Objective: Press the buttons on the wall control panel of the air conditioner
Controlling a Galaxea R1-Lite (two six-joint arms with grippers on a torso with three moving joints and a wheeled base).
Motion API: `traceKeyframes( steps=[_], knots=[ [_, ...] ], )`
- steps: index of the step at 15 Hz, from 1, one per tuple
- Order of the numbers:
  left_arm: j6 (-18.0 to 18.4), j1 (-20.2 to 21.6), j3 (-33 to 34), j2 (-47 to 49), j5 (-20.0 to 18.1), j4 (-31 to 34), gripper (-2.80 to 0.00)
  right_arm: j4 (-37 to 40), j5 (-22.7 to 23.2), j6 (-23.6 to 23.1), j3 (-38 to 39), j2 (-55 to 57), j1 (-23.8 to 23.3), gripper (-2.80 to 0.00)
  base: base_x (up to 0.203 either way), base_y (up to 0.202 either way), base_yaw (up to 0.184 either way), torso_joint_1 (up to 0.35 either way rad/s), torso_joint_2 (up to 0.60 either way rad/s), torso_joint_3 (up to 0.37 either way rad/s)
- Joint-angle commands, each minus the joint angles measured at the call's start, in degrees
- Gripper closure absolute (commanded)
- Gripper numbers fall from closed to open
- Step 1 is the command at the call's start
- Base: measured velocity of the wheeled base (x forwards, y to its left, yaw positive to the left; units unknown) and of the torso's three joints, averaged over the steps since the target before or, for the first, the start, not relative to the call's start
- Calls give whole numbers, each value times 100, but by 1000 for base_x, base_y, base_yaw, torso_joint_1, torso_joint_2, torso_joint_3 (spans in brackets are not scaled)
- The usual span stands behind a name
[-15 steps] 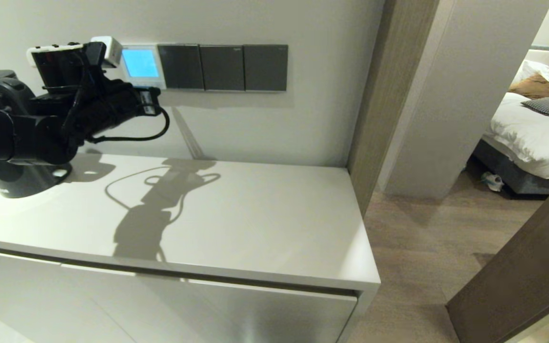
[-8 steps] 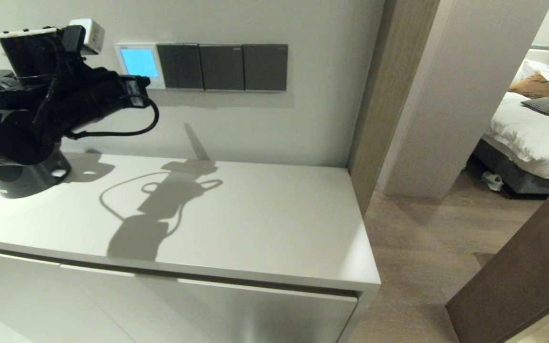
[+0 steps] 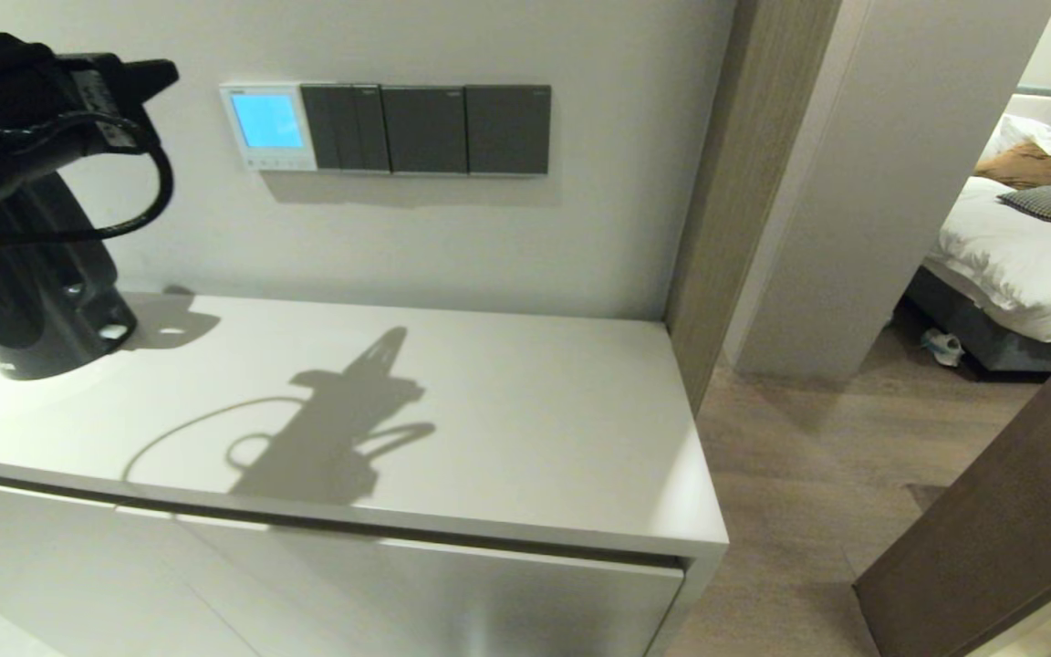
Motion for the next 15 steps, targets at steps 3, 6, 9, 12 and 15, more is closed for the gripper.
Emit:
traceKeyframes(
  steps=[3,6,9,12,15],
  knots=[
    [74,186,1070,-2336,-5,401,0,1,-1,0,9,8,2,0,0,0,0,0,0,0],
    [97,608,2185,-3752,-5,679,0,1,-4,0,9,8,2,0,0,0,0,0,0,0],
    [87,876,3423,-4651,-1,791,0,1,1,0,9,8,2,0,0,0,0,0,0,0],
    [77,925,4362,-5234,271,813,0,1,2,0,9,8,2,0,0,0,0,0,0,0],
    [81,931,4965,-5801,581,888,0,1,4,0,9,8,2,0,0,0,0,0,0,0]
  ],
)
